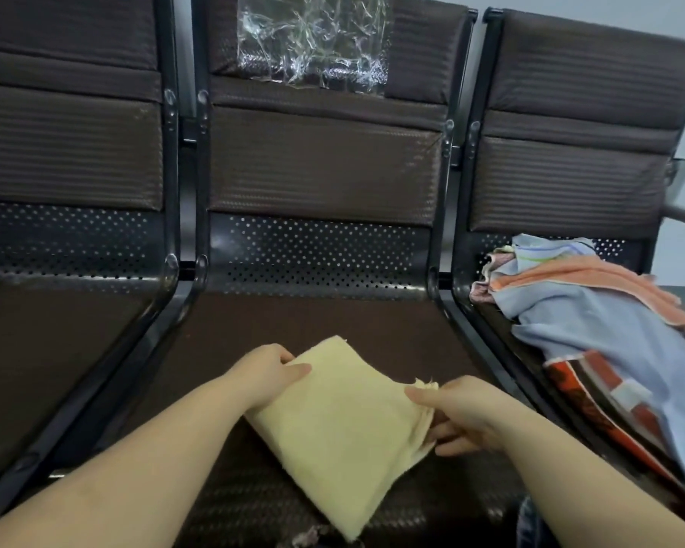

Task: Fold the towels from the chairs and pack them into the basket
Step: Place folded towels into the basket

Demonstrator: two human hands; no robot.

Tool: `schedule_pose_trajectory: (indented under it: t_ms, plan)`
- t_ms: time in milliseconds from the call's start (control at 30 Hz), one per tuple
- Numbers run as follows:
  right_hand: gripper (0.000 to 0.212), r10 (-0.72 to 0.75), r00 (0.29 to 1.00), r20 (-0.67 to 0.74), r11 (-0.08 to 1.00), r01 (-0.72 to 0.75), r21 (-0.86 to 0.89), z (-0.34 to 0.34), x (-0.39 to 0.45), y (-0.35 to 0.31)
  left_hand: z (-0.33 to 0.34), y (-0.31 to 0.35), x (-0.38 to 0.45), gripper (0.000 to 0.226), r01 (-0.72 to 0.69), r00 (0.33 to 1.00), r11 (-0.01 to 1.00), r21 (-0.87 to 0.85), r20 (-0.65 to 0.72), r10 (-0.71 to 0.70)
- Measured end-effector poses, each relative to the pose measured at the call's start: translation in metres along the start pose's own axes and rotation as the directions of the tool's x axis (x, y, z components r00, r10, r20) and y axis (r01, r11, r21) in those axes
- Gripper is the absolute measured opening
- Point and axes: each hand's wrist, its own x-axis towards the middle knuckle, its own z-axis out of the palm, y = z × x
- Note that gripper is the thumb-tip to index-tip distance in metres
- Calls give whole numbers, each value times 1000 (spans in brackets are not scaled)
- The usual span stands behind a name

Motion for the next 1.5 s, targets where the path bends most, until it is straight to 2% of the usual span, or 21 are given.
schedule_pose_trajectory:
  t_ms: [67,233,300,400,500,600,633,733,833,933,1033,1100,1200,1267,1333,1500]
  plan:
    - [42,-6,998,-64,1000,5,-10,4,5,0,-1,-3,0,44,38,999,998,40,-5,-38]
    - [8,-37,979,-201,995,18,-96,6,10,-1,-7,-7,-15,53,122,990,980,155,51,-132]
    - [15,-38,977,-212,991,10,-131,3,6,-1,-11,-8,-26,63,165,979,973,165,93,-182]
    - [36,32,989,-147,987,-55,-151,6,-7,1,-13,-14,-41,75,224,952,969,102,188,-240]
    - [41,64,992,-106,966,-88,-243,14,-23,1,-10,-15,-63,44,263,931,964,-26,268,-247]
    - [41,37,996,-80,891,-69,-449,23,-36,-1,-1,-20,-83,37,269,919,962,-56,315,-239]
    - [41,26,997,-68,881,-55,-469,26,-38,-2,1,-24,-86,36,251,927,966,-70,304,-219]
    - [46,-34,998,-56,917,9,-399,36,-42,-1,4,-33,-95,47,198,968,964,-177,192,-164]
    - [48,-58,998,-39,981,49,-187,43,-40,0,1,-41,-102,42,190,980,922,-337,125,-157]
    - [53,-41,999,-10,998,40,-44,47,-37,1,-8,-51,-106,37,204,978,830,-519,147,-149]
    - [70,-142,988,-65,987,136,-83,48,-37,-1,-15,-60,-107,63,238,968,703,-671,227,-110]
    - [76,-221,974,-40,965,213,-152,45,-42,-2,-20,-61,-108,73,222,953,711,-667,302,-14]
    - [60,-254,963,88,935,267,-232,40,-44,-1,-22,-59,-111,72,175,922,778,-604,377,85]
    - [50,-229,960,162,934,263,-241,38,-46,1,-23,-58,-109,68,158,917,809,-567,389,93]
    - [48,-229,955,189,932,271,-241,37,-47,3,-23,-56,-107,65,159,921,822,-547,382,76]
    - [55,-310,941,135,927,331,-179,34,-44,7,-22,-53,-102,63,108,948,867,-486,313,58]
